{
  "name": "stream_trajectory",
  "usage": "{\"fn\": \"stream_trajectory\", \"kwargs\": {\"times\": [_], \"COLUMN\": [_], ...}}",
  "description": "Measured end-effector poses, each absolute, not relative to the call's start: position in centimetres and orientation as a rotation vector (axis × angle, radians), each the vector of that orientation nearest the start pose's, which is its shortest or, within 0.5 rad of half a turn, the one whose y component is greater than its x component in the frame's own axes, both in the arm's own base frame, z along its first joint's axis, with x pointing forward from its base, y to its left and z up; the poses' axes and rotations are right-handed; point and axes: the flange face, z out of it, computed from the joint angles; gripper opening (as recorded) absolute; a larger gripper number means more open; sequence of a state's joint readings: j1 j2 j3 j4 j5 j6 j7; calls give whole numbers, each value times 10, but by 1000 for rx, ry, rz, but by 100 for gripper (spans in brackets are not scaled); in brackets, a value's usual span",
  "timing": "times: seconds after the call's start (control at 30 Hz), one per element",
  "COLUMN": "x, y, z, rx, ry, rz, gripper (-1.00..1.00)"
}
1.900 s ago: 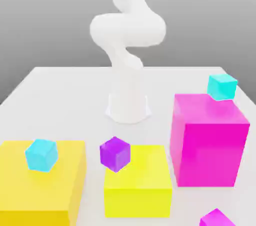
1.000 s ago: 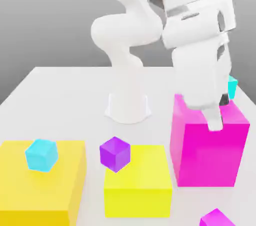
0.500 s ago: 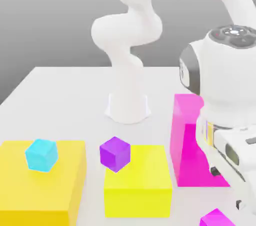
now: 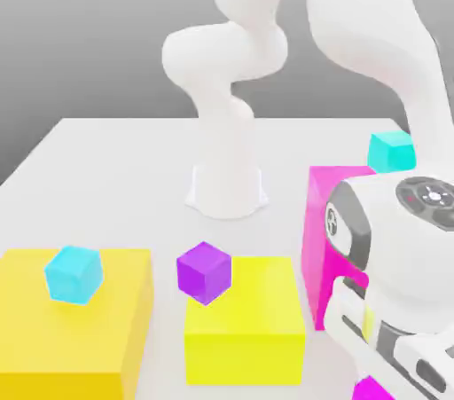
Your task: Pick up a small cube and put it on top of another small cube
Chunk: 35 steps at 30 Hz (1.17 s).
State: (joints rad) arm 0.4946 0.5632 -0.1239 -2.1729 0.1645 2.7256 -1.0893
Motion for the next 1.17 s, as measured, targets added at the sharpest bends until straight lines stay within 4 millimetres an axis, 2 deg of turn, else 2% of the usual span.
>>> {"fn": "stream_trajectory", "kwargs": {"times": [0.07,0.13,0.17,0.2,0.33,0.47,0.63,0.73,0.9,0.97,1.07,1.1,1.17], "x": [520,520,520,523,528,520,488,459,407,401,399,398,398], "y": [193,193,188,173,100,22,-88,-138,-196,-203,-205,-206,-206], "z": [148,177,191,202,241,275,310,327,347,332,297,290,290], "rx": [-2473,-2473,-2485,-2523,-2694,-2844,-3005,-3066,-3127,-3129,-3132,-3134,-3134], "ry": [-1939,-1939,-1921,-1866,-1587,-1279,-825,-578,-217,-171,-154,-152,-152], "rz": [1,2,3,5,11,16,17,16,5,2,1,2,2], "gripper": [-100,-100,-100,-100,-100,-100,-100,-100,-100,-100,-100,100,100]}}
